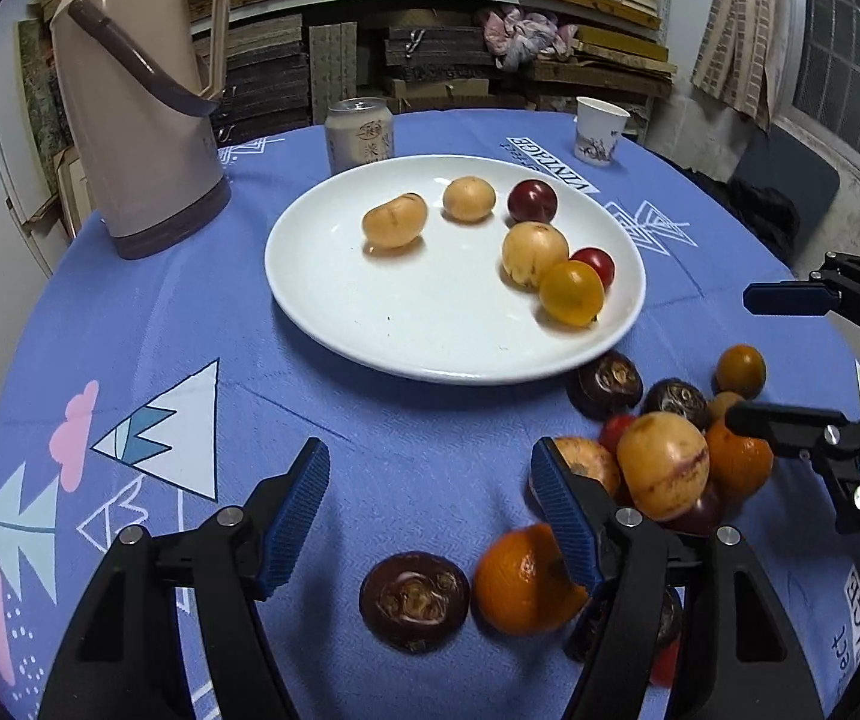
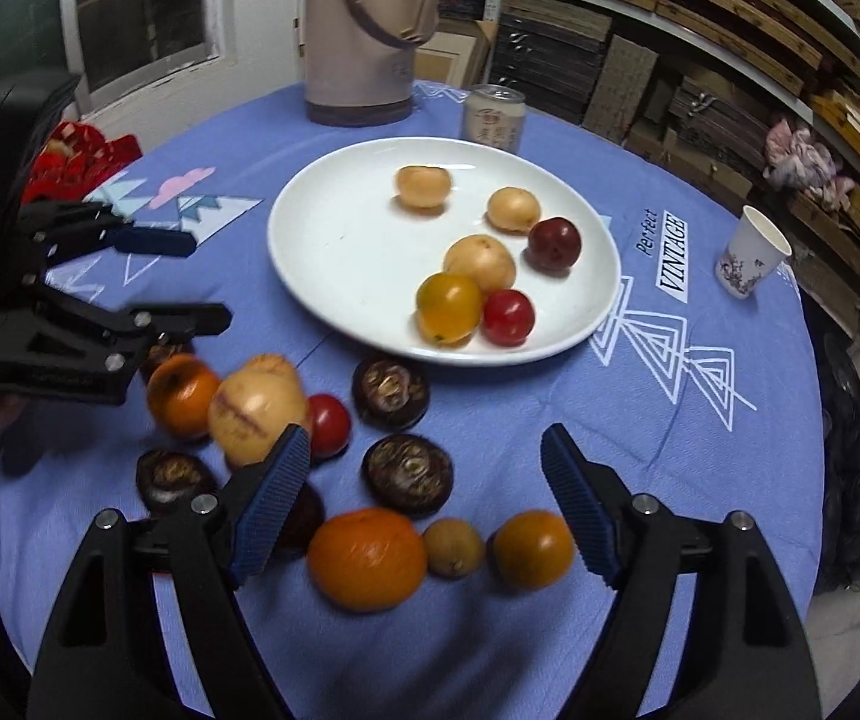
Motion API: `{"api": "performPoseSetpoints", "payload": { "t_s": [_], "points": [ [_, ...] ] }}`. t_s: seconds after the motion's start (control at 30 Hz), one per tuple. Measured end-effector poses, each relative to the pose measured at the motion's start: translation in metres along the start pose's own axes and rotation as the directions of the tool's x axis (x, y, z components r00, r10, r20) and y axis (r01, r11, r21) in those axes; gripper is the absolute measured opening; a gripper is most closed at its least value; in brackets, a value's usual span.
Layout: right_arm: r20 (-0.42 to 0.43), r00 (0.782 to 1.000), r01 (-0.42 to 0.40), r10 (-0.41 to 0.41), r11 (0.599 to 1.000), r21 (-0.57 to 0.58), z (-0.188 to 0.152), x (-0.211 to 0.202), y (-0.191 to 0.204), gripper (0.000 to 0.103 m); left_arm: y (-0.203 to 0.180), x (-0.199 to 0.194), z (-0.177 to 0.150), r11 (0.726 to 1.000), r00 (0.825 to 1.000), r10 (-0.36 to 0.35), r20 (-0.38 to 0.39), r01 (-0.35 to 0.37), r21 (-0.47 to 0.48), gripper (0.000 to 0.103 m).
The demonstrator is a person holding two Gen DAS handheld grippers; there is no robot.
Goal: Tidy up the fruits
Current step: 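Withdraw both tools from the plate back over the fruit pile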
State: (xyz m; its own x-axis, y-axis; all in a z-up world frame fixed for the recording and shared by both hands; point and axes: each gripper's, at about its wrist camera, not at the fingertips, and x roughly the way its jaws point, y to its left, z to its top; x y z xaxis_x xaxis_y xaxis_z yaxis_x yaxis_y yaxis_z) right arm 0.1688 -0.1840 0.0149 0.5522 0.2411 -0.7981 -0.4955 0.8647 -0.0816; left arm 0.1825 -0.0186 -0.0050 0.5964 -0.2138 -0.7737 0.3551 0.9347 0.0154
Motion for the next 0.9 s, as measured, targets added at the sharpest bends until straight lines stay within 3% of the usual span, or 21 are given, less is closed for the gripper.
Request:
{"api": "performPoseSetpoints", "payload": {
  "t_s": [0.33, 0.73, 0.9],
  "points": [
    [-0.024, 1.000, 0.019, -0.020, 1.000, -0.022, -0.025, -0.003, 0.005, 0.077, -0.005, -0.002, -0.014, 1.000, 0.999, 0.001, -0.032, -0.001, 0.023, 0.071],
    [-0.074, 0.997, 0.019, -0.023, 0.998, -0.064, -0.037, 0.009, 0.013, 0.077, 0.007, -0.018, -0.025, 0.999, 0.999, -0.038, 0.004, 0.038, -0.010, 0.075],
    [-0.090, 0.996, -0.009, -0.001, 0.994, -0.107, -0.041, 0.011, 0.024, 0.065, 0.005, -0.022, -0.028, 0.997, 0.997, -0.074, 0.010, 0.074, -0.001, 0.078]
  ]
}}
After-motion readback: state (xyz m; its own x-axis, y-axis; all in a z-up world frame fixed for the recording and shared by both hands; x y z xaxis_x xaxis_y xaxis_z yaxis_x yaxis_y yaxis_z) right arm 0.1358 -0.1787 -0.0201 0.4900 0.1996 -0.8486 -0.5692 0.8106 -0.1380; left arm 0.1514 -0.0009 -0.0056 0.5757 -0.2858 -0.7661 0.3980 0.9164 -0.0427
